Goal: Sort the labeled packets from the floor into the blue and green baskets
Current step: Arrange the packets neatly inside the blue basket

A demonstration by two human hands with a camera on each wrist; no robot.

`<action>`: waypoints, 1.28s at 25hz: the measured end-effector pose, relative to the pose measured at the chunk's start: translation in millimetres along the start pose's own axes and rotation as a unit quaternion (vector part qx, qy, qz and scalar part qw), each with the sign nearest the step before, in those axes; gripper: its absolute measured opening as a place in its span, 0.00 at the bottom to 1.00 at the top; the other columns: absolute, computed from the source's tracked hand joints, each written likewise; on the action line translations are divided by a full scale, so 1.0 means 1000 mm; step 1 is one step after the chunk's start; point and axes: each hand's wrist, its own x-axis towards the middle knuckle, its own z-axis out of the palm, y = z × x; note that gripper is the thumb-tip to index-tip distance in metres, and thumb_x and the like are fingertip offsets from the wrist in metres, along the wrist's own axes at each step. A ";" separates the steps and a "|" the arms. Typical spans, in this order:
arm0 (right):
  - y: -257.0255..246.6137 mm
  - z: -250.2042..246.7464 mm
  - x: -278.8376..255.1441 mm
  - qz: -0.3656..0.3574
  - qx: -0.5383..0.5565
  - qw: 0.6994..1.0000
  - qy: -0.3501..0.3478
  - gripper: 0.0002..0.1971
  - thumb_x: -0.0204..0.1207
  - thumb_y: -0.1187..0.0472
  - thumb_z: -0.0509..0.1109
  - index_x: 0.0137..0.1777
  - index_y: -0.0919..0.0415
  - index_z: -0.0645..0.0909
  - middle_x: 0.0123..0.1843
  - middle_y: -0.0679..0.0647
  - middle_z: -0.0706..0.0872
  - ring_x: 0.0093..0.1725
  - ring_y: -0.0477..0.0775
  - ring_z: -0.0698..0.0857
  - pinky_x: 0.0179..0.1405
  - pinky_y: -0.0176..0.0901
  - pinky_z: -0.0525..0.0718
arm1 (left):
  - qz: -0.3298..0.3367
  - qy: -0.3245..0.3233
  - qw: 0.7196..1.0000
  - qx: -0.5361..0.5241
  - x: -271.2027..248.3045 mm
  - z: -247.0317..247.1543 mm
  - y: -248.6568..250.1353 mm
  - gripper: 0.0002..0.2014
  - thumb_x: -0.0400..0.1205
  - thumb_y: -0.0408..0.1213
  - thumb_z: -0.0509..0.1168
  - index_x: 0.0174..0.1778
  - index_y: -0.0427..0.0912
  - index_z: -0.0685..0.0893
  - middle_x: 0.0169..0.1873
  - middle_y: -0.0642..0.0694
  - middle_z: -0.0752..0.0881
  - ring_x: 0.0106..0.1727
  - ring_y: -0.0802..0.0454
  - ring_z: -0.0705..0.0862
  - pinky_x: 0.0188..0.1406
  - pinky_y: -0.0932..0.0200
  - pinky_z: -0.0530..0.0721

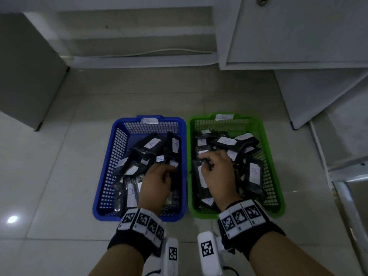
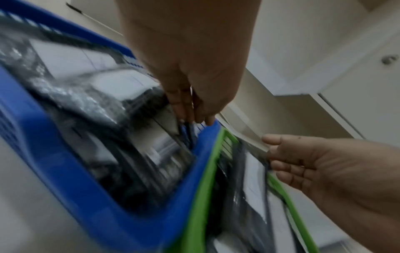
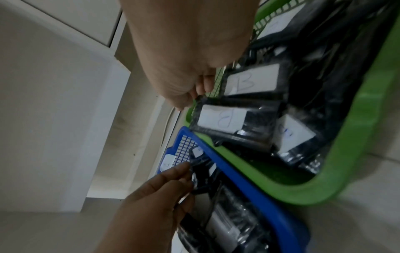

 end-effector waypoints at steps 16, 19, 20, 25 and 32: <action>-0.072 0.126 0.066 -0.010 -0.156 0.972 -0.174 0.18 0.80 0.66 0.63 0.69 0.56 0.80 0.67 0.57 0.78 0.69 0.58 0.73 0.72 0.43 0.69 | -0.130 0.041 0.985 -0.103 0.060 -0.103 -0.100 0.09 0.82 0.38 0.64 0.54 0.51 0.87 0.48 0.56 0.88 0.46 0.62 0.84 0.46 0.70 0.77; -0.065 0.124 0.069 -0.049 -0.155 0.965 -0.204 0.19 0.80 0.68 0.61 0.67 0.55 0.82 0.65 0.55 0.81 0.69 0.57 0.71 0.70 0.34 0.62 | -0.164 -0.027 0.983 -0.077 0.087 -0.095 -0.099 0.13 0.82 0.43 0.63 0.62 0.52 0.80 0.50 0.53 0.87 0.52 0.53 0.84 0.52 0.63 0.77; -0.063 0.122 0.073 -0.059 -0.143 0.966 -0.210 0.19 0.80 0.69 0.60 0.67 0.55 0.83 0.65 0.55 0.81 0.68 0.56 0.71 0.67 0.30 0.60 | -0.184 -0.044 0.979 -0.080 0.098 -0.089 -0.102 0.14 0.82 0.44 0.64 0.64 0.53 0.78 0.50 0.50 0.87 0.52 0.50 0.85 0.53 0.60 0.79; -0.054 0.112 0.078 -0.084 -0.114 0.951 -0.274 0.20 0.81 0.71 0.58 0.67 0.56 0.83 0.68 0.54 0.79 0.69 0.56 0.70 0.62 0.25 0.57 | -0.254 -0.042 0.945 -0.204 0.114 -0.062 -0.099 0.10 0.79 0.38 0.70 0.56 0.47 0.85 0.50 0.41 0.90 0.45 0.49 0.87 0.56 0.51 0.86; -0.053 0.098 0.097 -0.062 -0.075 0.927 -0.363 0.17 0.82 0.66 0.62 0.66 0.54 0.83 0.69 0.51 0.80 0.70 0.55 0.74 0.73 0.41 0.70 | -0.302 0.037 0.924 -0.233 0.131 -0.052 -0.070 0.15 0.72 0.34 0.77 0.45 0.40 0.76 0.38 0.44 0.86 0.37 0.50 0.86 0.37 0.56 0.88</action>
